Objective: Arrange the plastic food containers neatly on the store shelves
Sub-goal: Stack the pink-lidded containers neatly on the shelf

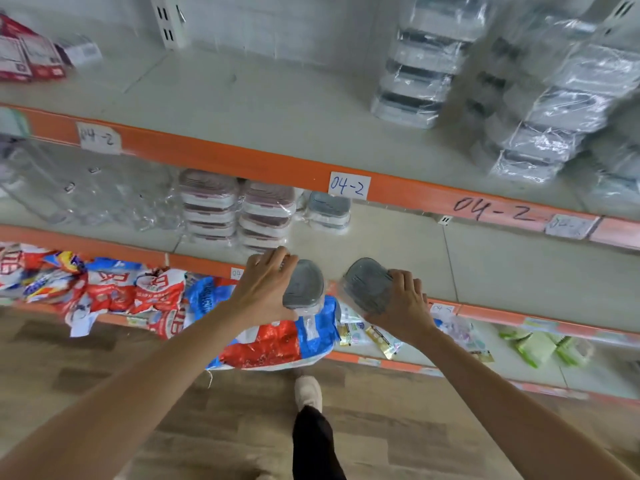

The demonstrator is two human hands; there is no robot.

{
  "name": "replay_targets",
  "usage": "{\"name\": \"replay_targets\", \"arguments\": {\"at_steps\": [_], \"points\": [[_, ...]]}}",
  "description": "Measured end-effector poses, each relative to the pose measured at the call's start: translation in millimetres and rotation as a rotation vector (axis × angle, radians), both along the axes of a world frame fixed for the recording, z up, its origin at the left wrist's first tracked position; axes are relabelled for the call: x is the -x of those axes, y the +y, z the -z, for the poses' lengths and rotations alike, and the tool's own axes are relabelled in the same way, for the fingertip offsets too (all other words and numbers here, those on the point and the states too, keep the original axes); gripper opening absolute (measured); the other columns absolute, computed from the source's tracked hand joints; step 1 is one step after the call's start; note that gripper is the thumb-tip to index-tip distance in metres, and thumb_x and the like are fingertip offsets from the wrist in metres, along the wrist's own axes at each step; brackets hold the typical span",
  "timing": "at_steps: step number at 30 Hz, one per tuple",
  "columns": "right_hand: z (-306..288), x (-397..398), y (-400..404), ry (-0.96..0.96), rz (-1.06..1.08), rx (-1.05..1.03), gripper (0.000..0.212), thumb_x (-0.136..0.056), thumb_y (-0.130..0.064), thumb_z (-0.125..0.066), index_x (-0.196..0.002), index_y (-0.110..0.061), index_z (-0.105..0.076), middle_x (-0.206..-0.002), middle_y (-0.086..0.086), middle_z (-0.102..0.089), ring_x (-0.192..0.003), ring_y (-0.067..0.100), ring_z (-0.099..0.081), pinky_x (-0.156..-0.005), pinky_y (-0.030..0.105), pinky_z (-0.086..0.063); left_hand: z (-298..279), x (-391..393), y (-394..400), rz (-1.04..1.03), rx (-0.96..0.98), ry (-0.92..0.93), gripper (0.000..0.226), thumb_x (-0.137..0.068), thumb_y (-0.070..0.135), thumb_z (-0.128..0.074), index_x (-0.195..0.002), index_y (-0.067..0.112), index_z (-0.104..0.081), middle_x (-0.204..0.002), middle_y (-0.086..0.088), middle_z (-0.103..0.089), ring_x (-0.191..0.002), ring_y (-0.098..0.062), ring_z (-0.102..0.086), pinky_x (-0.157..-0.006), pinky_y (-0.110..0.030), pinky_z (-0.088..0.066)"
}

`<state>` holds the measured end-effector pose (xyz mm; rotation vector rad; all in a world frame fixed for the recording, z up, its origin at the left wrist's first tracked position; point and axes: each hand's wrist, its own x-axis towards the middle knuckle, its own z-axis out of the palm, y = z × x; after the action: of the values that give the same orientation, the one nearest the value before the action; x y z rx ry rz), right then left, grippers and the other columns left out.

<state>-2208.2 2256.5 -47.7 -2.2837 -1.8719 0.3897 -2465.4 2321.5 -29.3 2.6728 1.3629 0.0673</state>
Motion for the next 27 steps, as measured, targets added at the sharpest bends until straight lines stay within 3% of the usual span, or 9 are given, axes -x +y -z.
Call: {"name": "replay_targets", "arguments": {"at_steps": [6, 11, 14, 19, 23, 27], "points": [[-39.8, 17.0, -26.8, 0.009, -0.059, -0.214, 0.088, -0.057, -0.040, -0.082, -0.129, -0.010, -0.040, -0.126, 0.006, -0.039, -0.111, 0.026, -0.041, -0.086, 0.039, -0.040, -59.6, 20.4, -11.9, -0.158, -0.141, -0.154, 0.105, -0.054, 0.068, -0.076, -0.138, 0.014, -0.040, -0.128, -0.008, -0.040, -0.119, -0.027, -0.040, -0.102, -0.047, -0.029], [-86.9, 11.7, -27.4, 0.033, -0.068, -0.407, 0.094, -0.054, -0.032, -0.086, -0.133, -0.005, -0.041, -0.127, 0.013, -0.038, -0.115, 0.030, -0.040, -0.095, 0.046, -0.041, -109.1, 5.3, 2.2, -0.247, -0.338, -0.347, 0.102, -0.053, 0.058, -0.082, -0.136, 0.012, -0.045, -0.126, -0.015, -0.043, -0.115, -0.035, -0.040, -0.098, -0.047, -0.034], [-123.7, -0.7, -8.5, 0.020, -0.044, -0.456, 0.097, -0.060, -0.036, -0.084, -0.140, -0.010, -0.035, -0.130, 0.013, -0.034, -0.117, 0.028, -0.035, -0.099, 0.043, -0.034, -132.6, -11.4, 19.6, -0.292, -0.411, -0.343, 0.098, -0.056, 0.060, -0.080, -0.136, 0.015, -0.046, -0.129, -0.014, -0.043, -0.112, -0.038, -0.039, -0.097, -0.047, -0.032], [-165.2, -24.8, 40.8, 0.014, -0.067, -0.371, 0.097, -0.067, -0.036, -0.081, -0.145, -0.017, -0.027, -0.133, 0.010, -0.026, -0.123, 0.028, -0.028, -0.105, 0.038, -0.031, -147.7, -27.1, 58.5, -0.251, -0.252, -0.345, 0.088, -0.064, 0.054, -0.079, -0.138, 0.019, -0.046, -0.131, -0.010, -0.034, -0.114, -0.033, -0.032, -0.102, -0.042, -0.031], [-186.6, -40.9, 83.6, 0.108, -0.082, -0.157, 0.100, -0.070, -0.041, -0.079, -0.148, -0.017, -0.021, -0.138, 0.010, -0.024, -0.130, 0.027, -0.026, -0.112, 0.033, -0.026, -161.0, -29.9, 92.7, -0.259, 0.029, -0.315, 0.092, -0.064, 0.060, -0.076, -0.142, 0.031, -0.039, -0.128, -0.006, -0.030, -0.116, -0.033, -0.032, -0.108, -0.039, -0.029], [-206.1, -57.9, 119.4, 0.151, -0.159, 0.095, 0.098, -0.073, -0.042, -0.077, -0.150, -0.019, -0.020, -0.144, 0.008, -0.022, -0.132, 0.025, -0.029, -0.111, 0.034, -0.030, -168.9, -28.3, 122.3, -0.248, 0.156, -0.245, 0.093, -0.062, 0.064, -0.075, -0.142, 0.037, -0.036, -0.130, -0.004, -0.031, -0.121, -0.033, -0.033, -0.111, -0.039, -0.026]]}}
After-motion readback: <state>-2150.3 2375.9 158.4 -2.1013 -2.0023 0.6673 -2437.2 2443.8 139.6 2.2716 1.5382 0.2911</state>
